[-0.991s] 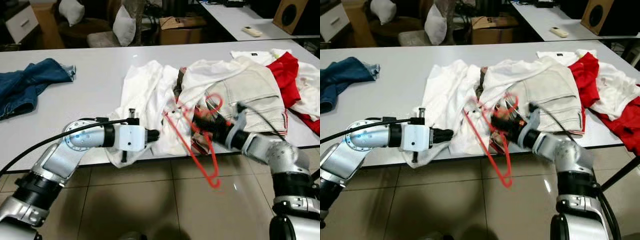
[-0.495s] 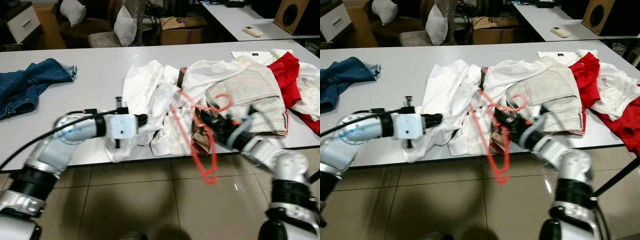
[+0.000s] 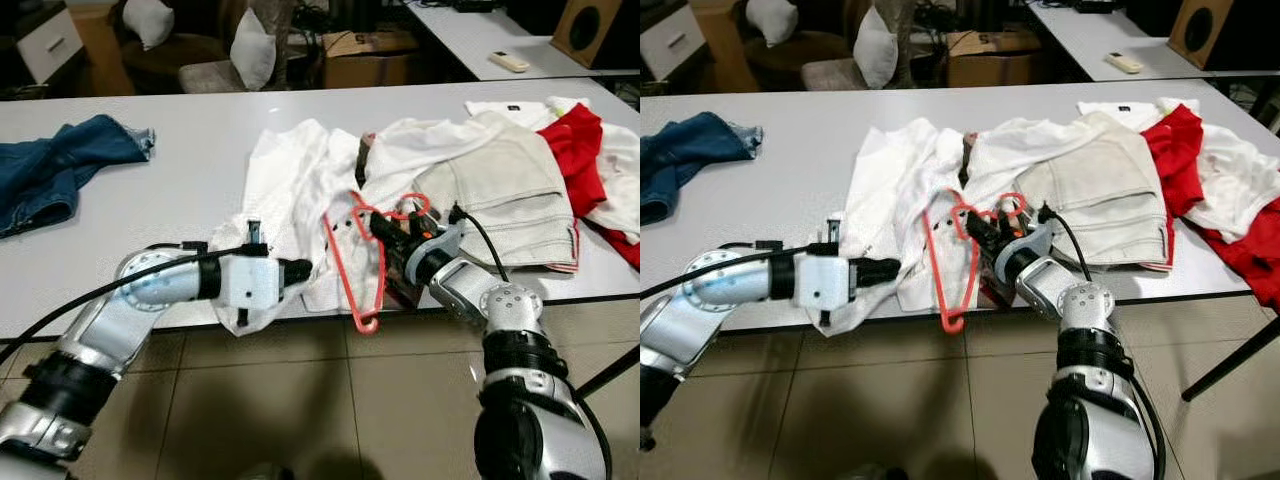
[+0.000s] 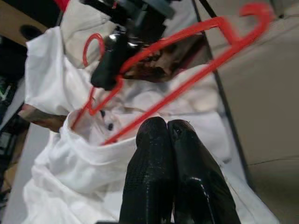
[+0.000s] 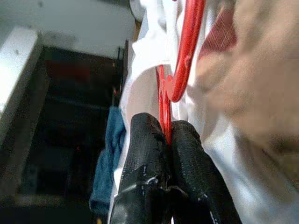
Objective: Hang hanger
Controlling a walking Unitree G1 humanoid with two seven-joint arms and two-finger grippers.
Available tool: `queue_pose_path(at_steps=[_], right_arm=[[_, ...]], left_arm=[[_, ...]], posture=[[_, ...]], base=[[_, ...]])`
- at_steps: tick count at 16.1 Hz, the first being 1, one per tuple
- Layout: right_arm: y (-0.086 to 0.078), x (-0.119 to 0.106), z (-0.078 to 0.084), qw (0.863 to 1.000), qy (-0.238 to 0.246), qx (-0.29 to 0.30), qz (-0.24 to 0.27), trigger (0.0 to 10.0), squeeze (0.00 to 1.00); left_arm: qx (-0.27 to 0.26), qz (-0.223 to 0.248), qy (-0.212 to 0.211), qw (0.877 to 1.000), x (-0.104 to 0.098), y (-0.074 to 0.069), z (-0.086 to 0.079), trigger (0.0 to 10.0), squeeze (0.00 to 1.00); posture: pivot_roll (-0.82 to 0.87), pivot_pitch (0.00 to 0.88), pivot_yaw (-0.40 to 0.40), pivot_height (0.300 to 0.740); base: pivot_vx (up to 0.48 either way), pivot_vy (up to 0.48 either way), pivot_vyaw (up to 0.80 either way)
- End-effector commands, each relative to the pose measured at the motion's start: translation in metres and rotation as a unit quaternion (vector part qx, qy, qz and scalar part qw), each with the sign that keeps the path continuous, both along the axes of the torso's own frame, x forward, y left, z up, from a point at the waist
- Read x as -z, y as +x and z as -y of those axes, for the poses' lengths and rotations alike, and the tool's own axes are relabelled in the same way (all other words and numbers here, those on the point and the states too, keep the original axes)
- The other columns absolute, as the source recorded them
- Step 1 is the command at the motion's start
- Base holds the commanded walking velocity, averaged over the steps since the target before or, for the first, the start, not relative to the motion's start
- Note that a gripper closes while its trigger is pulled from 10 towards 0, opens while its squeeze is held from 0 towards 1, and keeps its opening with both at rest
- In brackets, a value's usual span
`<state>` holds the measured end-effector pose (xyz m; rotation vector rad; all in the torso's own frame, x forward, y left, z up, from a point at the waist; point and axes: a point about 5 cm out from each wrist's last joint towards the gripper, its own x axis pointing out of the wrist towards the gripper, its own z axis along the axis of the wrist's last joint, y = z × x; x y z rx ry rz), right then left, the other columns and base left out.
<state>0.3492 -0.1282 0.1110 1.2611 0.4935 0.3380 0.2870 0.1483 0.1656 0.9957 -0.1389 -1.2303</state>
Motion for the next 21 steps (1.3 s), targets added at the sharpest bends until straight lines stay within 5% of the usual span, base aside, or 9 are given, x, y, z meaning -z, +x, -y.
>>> queue_pose_path(at_steps=[1,4,6,9,12,17,21], right_arm=[[0.009,-0.013,-0.002,0.999,0.024,0.020,0.015,10.0,0.00],[0.019,-0.022,-0.012,0.999,0.022,0.035,0.028,10.0,0.00],[0.033,-0.052,-0.024,0.989,0.103,0.078,0.070,10.0,0.00],[0.039,-0.073,-0.041,0.981,0.139,0.095,0.093,10.0,0.00],[0.041,-0.080,-0.059,0.986,0.095,0.088,0.104,10.0,0.00],[0.042,-0.070,-0.039,0.985,0.065,0.121,0.100,10.0,0.00],[0.046,-0.072,-0.024,0.982,0.058,0.145,0.103,10.0,0.00]], left_arm=[[0.010,-0.003,0.000,1.000,-0.001,-0.004,0.003,0.0,0.00],[0.026,0.007,-0.023,0.999,-0.007,-0.007,0.013,0.0,0.00],[0.045,0.011,-0.029,0.998,-0.008,-0.011,0.022,0.0,0.00],[0.062,0.034,-0.051,0.996,-0.015,-0.012,0.033,0.0,0.00],[0.069,0.049,-0.061,0.995,-0.022,-0.012,0.036,0.0,0.00],[0.020,0.076,-0.052,0.996,-0.036,-0.002,0.005,0.0,0.00],[0.024,0.099,-0.052,0.993,-0.048,0.000,0.003,0.0,0.00]], posture=[[0.01,0.000,0.052,0.740],[0.02,0.000,0.053,0.740],[0.02,0.000,0.060,0.740],[0.02,0.000,0.064,0.740],[0.02,0.000,0.069,0.740],[0.02,0.000,0.083,0.740],[0.03,0.000,0.083,0.740]], base=[[0.000,0.000,0.00],[0.000,0.000,0.00],[0.000,0.000,0.00],[0.000,0.000,0.00],[0.000,0.000,0.00],[0.000,0.000,0.00],[0.000,0.000,0.00]])
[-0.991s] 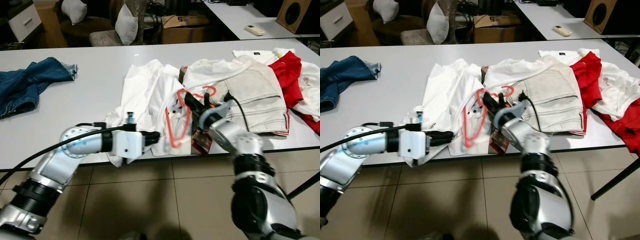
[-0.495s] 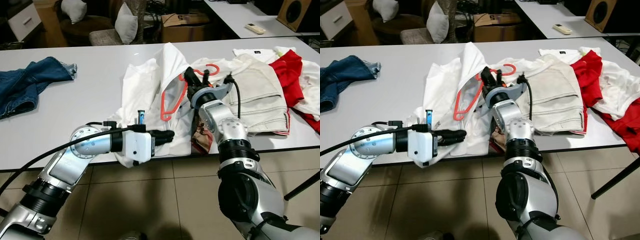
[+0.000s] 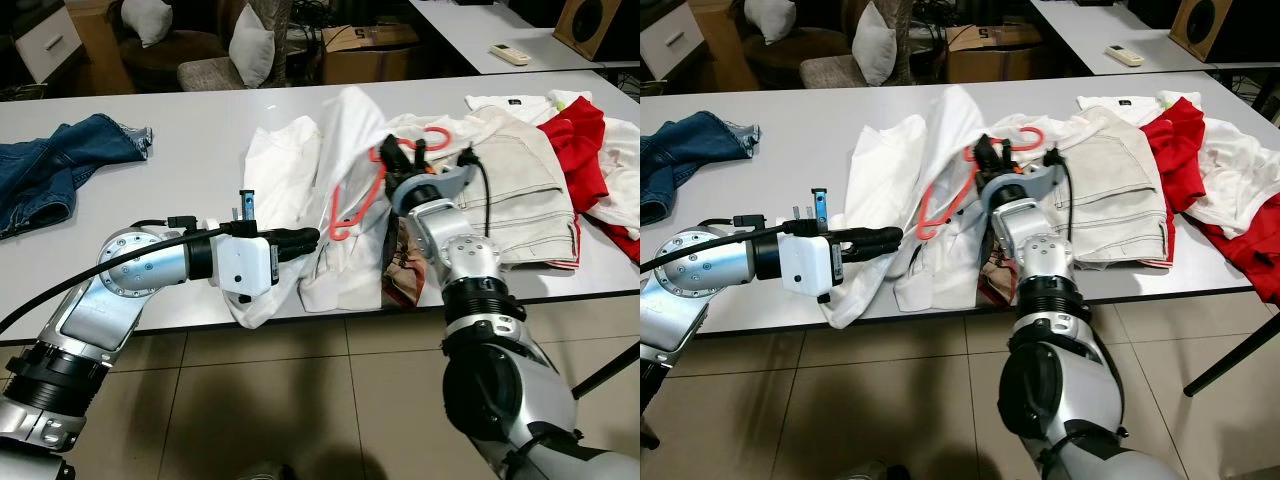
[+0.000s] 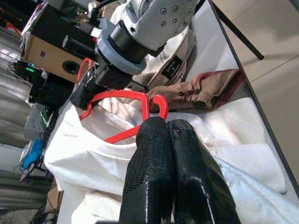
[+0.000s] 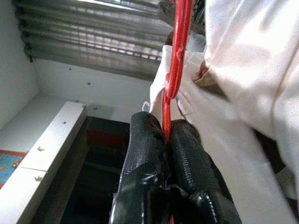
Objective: Hang hanger
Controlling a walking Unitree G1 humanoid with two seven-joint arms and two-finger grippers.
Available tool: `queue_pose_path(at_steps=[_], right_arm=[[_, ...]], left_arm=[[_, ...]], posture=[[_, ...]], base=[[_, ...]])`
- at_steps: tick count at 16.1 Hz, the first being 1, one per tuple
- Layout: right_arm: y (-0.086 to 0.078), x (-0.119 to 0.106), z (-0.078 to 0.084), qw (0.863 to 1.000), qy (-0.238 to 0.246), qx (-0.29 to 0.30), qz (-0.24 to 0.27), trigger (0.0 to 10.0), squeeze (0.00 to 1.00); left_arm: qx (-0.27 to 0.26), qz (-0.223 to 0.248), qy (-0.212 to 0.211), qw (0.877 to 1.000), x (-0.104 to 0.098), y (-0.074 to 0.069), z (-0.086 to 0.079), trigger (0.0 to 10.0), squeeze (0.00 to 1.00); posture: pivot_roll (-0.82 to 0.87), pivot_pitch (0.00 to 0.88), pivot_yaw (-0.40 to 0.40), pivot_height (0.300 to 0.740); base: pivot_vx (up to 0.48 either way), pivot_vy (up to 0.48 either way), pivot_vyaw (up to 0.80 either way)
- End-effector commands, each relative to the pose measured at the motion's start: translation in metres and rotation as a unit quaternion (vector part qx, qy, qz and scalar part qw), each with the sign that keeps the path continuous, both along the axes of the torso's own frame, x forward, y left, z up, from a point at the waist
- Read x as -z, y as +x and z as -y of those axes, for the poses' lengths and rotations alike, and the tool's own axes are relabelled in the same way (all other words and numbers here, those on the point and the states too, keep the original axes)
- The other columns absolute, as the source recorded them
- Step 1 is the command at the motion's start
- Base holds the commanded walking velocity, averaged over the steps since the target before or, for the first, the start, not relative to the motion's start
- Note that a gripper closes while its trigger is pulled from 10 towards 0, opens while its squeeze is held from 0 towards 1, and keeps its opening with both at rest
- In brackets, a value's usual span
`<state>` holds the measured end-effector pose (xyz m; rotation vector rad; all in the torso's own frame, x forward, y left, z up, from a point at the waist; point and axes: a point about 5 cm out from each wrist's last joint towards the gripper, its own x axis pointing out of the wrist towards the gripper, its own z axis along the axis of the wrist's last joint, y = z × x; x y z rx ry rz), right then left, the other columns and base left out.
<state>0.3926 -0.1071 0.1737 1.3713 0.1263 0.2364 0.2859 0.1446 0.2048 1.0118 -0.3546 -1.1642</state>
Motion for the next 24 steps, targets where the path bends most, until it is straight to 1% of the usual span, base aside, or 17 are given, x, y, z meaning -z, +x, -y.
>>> queue_pose_path(at_steps=[1,4,8,9,11,12,14,16,17,18,19,20,21,23,24], right_arm=[[0.004,-0.009,-0.002,1.000,0.003,0.003,0.008,10.0,0.00],[0.006,-0.010,-0.001,1.000,0.012,0.011,0.005,10.0,0.00],[0.009,-0.007,-0.004,0.999,0.037,0.022,-0.014,10.0,0.00],[0.010,-0.005,-0.005,0.998,0.047,0.024,-0.025,10.0,0.00],[0.010,-0.001,-0.011,0.998,0.052,0.022,-0.040,10.0,0.00],[0.011,-0.004,-0.013,0.997,0.071,0.020,-0.039,10.0,0.00],[0.012,-0.008,-0.019,0.996,0.080,0.013,-0.033,10.0,0.00],[0.013,-0.010,-0.019,0.995,0.091,0.012,-0.032,10.0,0.00],[0.014,-0.011,-0.018,0.995,0.092,0.014,-0.030,10.0,0.00],[0.014,-0.010,-0.015,0.996,0.081,0.017,-0.033,10.0,0.00],[0.014,-0.009,-0.015,0.996,0.075,0.017,-0.035,10.0,0.00],[0.014,-0.006,-0.015,0.997,0.062,0.014,-0.040,10.0,0.00],[0.012,-0.001,-0.016,0.998,0.043,0.007,-0.046,10.0,0.00],[0.011,0.003,-0.020,0.998,0.037,-0.001,-0.052,10.0,0.00],[0.010,0.003,-0.028,0.998,0.030,-0.012,-0.053,10.0,0.00]], left_arm=[[0.004,0.017,-0.007,1.000,-0.011,0.001,0.000,0.0,0.00],[0.010,0.027,-0.008,1.000,-0.017,0.001,-0.002,0.0,0.00],[0.057,0.022,-0.009,0.998,-0.018,-0.010,0.014,0.0,0.00],[0.066,0.022,-0.007,0.998,-0.017,-0.011,0.016,0.0,0.00],[0.080,0.026,-0.007,0.996,-0.021,-0.012,0.023,0.0,0.00],[0.084,0.020,-0.002,0.996,-0.019,-0.012,0.024,0.0,0.00],[0.087,0.012,0.011,0.996,-0.014,-0.013,0.024,0.0,0.00],[0.091,0.000,0.019,0.996,-0.010,-0.014,0.025,0.0,0.00],[0.096,-0.006,0.024,0.995,-0.007,-0.015,0.026,0.0,0.00],[0.106,0.001,0.007,0.994,-0.010,-0.017,0.032,0.0,0.00],[0.107,0.006,-0.003,0.994,-0.014,-0.016,0.034,0.0,0.00],[0.103,0.018,-0.021,0.994,-0.022,-0.014,0.035,0.0,0.00],[0.092,0.036,-0.033,0.995,-0.031,-0.010,0.032,0.0,0.00],[0.087,0.046,-0.034,0.995,-0.037,-0.007,0.029,0.0,0.00],[0.094,0.044,-0.033,0.994,-0.037,-0.007,0.034,0.0,0.00]], posture=[[0.04,0.000,0.082,0.740],[0.05,0.000,0.081,0.740],[0.07,0.000,0.083,0.740],[0.08,0.000,0.084,0.740],[0.09,0.000,0.085,0.740],[0.09,0.000,0.086,0.740],[0.09,0.000,0.090,0.740],[0.09,0.000,0.090,0.740],[0.08,0.000,0.090,0.740],[0.08,0.000,0.089,0.740],[0.08,0.000,0.089,0.740],[0.08,0.000,0.087,0.740],[0.08,0.000,0.086,0.740],[0.08,0.000,0.084,0.740],[0.08,0.000,0.084,0.740]], base=[[0.000,0.000,0.00],[0.000,0.000,0.00],[0.000,0.000,0.00],[0.000,0.000,0.00],[0.000,0.000,0.00],[0.000,0.000,0.00],[0.000,0.000,0.00],[0.000,0.000,0.00],[0.000,0.000,0.00],[0.000,0.000,0.00],[0.000,0.000,0.00],[0.000,0.000,0.00],[0.000,0.000,0.00],[0.000,0.000,0.00],[0.000,0.000,0.00]])
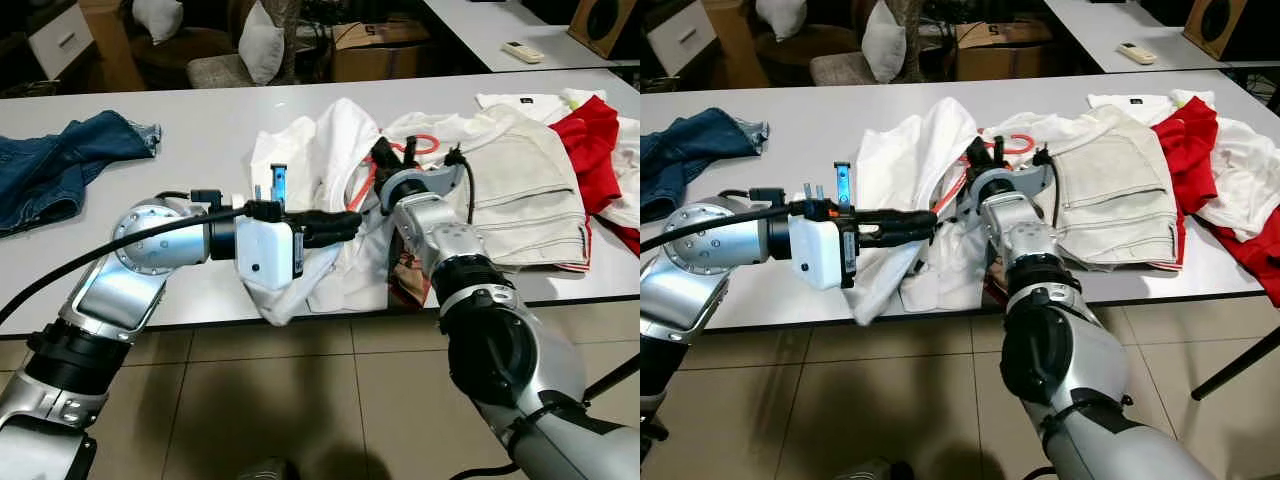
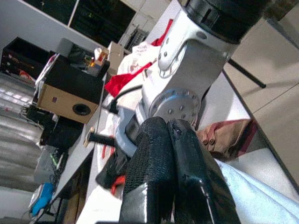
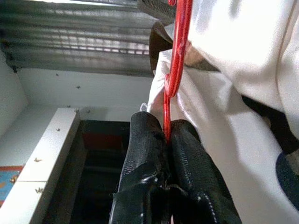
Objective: Hang hanger
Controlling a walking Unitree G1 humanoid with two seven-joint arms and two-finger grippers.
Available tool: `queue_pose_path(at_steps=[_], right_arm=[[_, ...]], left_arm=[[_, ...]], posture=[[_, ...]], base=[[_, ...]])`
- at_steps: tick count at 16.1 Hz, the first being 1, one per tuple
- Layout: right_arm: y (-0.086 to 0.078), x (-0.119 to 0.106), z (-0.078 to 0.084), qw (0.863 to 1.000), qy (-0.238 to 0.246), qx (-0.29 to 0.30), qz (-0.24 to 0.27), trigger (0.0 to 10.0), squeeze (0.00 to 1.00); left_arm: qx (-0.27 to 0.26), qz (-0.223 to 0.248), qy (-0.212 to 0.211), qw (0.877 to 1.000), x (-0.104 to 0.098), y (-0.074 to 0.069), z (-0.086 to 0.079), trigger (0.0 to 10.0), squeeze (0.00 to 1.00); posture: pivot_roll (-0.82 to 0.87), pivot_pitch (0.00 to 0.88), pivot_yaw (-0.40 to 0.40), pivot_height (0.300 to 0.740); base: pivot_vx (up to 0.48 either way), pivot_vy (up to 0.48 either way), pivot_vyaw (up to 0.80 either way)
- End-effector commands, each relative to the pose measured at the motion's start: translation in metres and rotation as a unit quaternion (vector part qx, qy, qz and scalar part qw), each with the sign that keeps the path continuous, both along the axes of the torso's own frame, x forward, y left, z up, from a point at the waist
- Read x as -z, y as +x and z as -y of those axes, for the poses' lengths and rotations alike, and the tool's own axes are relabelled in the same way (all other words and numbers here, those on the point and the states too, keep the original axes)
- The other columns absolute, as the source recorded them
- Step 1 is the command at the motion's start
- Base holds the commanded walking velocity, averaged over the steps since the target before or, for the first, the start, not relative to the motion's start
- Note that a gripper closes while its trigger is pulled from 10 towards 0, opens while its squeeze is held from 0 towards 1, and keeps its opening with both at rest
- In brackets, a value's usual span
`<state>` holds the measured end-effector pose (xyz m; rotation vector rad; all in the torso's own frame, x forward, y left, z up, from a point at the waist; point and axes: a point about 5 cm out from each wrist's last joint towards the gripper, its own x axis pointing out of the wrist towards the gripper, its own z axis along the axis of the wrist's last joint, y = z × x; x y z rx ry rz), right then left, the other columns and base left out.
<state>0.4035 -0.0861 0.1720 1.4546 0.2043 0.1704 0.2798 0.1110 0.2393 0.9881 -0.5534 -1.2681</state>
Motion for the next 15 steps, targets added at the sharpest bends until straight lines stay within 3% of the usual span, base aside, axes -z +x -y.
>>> queue_pose_path(at_steps=[1,3,6,8,9,10,11,15], right_arm=[[-0.002,0.000,-0.014,1.000,-0.005,-0.022,0.001,10.0,0.00],[-0.004,-0.006,-0.032,0.999,-0.008,-0.049,0.015,10.0,0.00],[-0.003,-0.013,-0.036,0.998,-0.001,-0.055,0.031,10.0,0.00],[-0.003,-0.018,-0.035,0.997,0.024,-0.055,0.049,10.0,0.00],[-0.002,-0.020,-0.032,0.996,0.020,-0.053,0.064,10.0,0.00],[-0.002,-0.021,-0.029,0.996,0.020,-0.049,0.070,10.0,0.00],[-0.001,-0.022,-0.026,0.996,0.022,-0.043,0.075,10.0,0.00],[0.001,-0.023,-0.017,0.997,-0.001,-0.021,0.080,10.0,0.00]], left_arm=[[0.014,0.001,-0.002,1.000,0.000,-0.002,0.007,0.0,0.00],[0.038,-0.007,-0.014,0.999,0.004,-0.004,0.027,0.0,0.00],[0.043,-0.020,-0.006,0.999,0.013,-0.004,0.036,0.0,0.00],[0.036,-0.025,-0.009,0.999,0.019,-0.005,0.037,10.0,0.00],[0.034,-0.054,-0.003,0.998,0.025,-0.006,0.035,10.0,0.11],[0.028,-0.075,-0.011,0.997,0.027,-0.007,0.031,10.0,0.50],[0.023,-0.089,-0.015,0.996,0.027,-0.007,0.026,10.0,1.00],[0.018,-0.134,-0.036,0.990,0.028,-0.011,0.016,10.0,1.00]], posture=[[0.08,0.000,0.085,0.740],[0.08,0.000,0.086,0.740],[0.07,0.000,0.086,0.740],[0.07,0.000,0.082,0.740],[0.07,0.000,0.082,0.740],[0.07,0.000,0.081,0.740],[0.07,0.000,0.081,0.740],[0.07,0.000,0.073,0.740]], base=[[0.000,0.000,0.00],[0.000,0.000,0.00],[0.000,0.000,0.00],[0.000,0.000,0.00],[0.000,0.000,0.00],[0.000,0.000,0.00],[0.000,0.000,0.00],[0.000,0.000,0.00]])
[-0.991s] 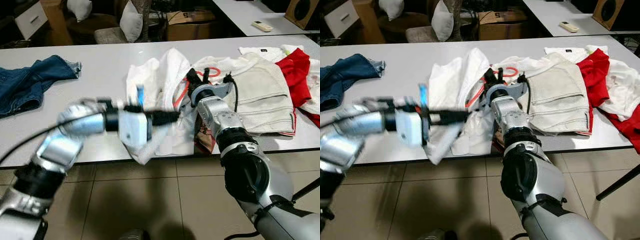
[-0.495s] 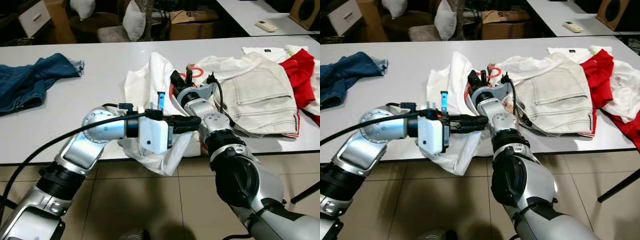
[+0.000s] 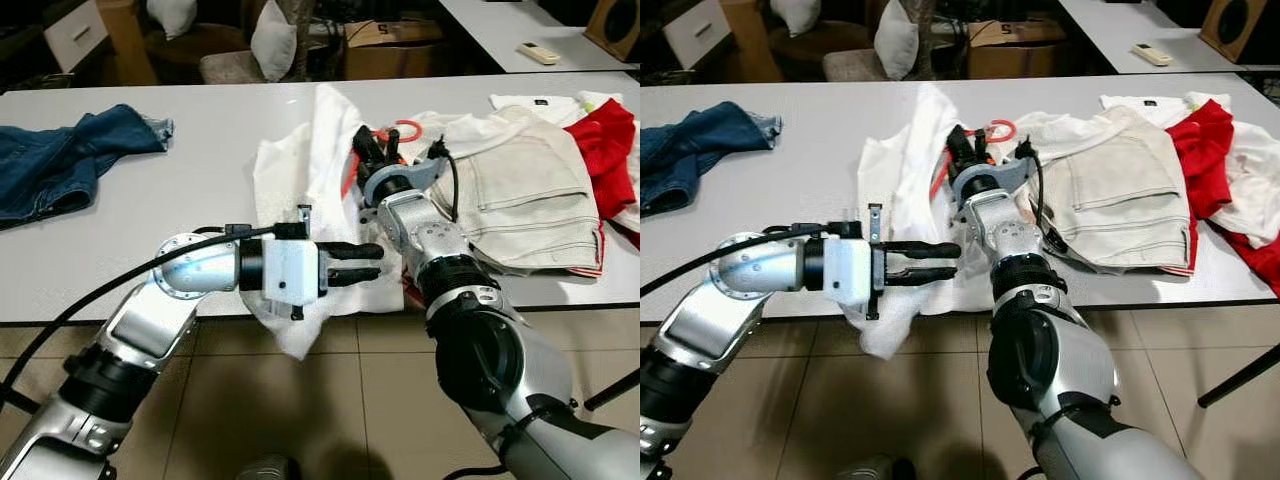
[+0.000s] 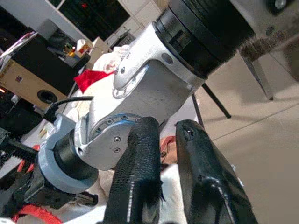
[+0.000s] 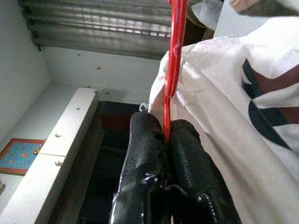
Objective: Hang hanger
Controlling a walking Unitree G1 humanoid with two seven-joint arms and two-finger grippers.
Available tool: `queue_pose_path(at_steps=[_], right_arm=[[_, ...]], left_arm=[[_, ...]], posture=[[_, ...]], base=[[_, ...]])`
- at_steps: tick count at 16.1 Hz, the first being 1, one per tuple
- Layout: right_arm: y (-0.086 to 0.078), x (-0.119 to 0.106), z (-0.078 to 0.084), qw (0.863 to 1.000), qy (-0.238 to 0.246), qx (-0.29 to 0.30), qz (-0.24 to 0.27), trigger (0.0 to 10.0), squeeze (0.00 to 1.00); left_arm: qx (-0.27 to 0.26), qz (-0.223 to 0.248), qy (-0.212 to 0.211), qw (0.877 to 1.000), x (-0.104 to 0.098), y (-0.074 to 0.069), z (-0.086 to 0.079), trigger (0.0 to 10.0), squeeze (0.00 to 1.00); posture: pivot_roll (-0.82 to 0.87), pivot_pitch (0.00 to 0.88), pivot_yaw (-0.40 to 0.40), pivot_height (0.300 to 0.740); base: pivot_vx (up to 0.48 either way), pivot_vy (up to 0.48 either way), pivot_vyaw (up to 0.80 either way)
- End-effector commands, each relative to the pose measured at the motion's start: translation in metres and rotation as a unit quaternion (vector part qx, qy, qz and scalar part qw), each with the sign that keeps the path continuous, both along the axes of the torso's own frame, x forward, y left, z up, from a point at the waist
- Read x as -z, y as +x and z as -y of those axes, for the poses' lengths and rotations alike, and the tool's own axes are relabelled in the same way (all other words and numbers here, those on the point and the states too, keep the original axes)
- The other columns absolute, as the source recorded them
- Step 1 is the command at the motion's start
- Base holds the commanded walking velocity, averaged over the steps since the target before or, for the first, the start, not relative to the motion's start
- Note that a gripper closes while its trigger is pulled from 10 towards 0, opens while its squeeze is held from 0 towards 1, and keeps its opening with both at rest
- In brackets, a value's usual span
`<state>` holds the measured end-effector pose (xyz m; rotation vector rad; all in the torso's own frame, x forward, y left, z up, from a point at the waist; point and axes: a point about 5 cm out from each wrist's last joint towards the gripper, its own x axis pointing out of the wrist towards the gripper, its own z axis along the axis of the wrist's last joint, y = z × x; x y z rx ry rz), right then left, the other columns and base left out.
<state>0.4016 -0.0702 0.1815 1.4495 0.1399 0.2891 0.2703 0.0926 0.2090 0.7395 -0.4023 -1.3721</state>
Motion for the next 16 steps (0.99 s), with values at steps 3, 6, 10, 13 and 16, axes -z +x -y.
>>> queue_pose_path(at_steps=[3,6,10,13,16], right_arm=[[0.003,-0.011,0.004,1.000,-0.019,0.007,0.021,10.0,0.00],[0.003,-0.008,0.007,0.997,-0.074,0.000,0.025,10.0,0.00],[0.000,-0.010,0.013,0.996,-0.058,-0.028,0.058,10.0,0.00],[-0.012,-0.009,0.013,0.990,-0.056,-0.070,0.105,10.0,0.00],[-0.027,-0.009,0.016,0.986,-0.048,-0.097,0.125,10.0,0.00]], left_arm=[[-0.006,-0.066,-0.034,0.997,-0.004,-0.008,-0.007,10.0,1.00],[-0.062,-0.102,-0.092,0.989,-0.015,-0.003,-0.027,10.0,1.00],[-0.228,-0.135,-0.201,0.943,-0.025,0.012,-0.092,10.0,1.00],[-0.395,-0.177,-0.290,0.853,0.002,0.021,-0.132,10.0,1.00],[-0.442,-0.240,-0.313,0.806,0.036,0.026,-0.118,10.0,1.00]], posture=[[0.06,0.000,0.072,0.740],[0.05,0.000,0.075,0.740],[0.05,0.000,0.059,0.740],[0.02,0.000,0.076,0.740],[-0.02,0.000,0.101,0.740]], base=[[0.000,0.000,0.00],[0.000,0.000,0.00],[0.000,0.000,0.12],[0.000,0.000,0.75],[0.000,0.000,0.74]])
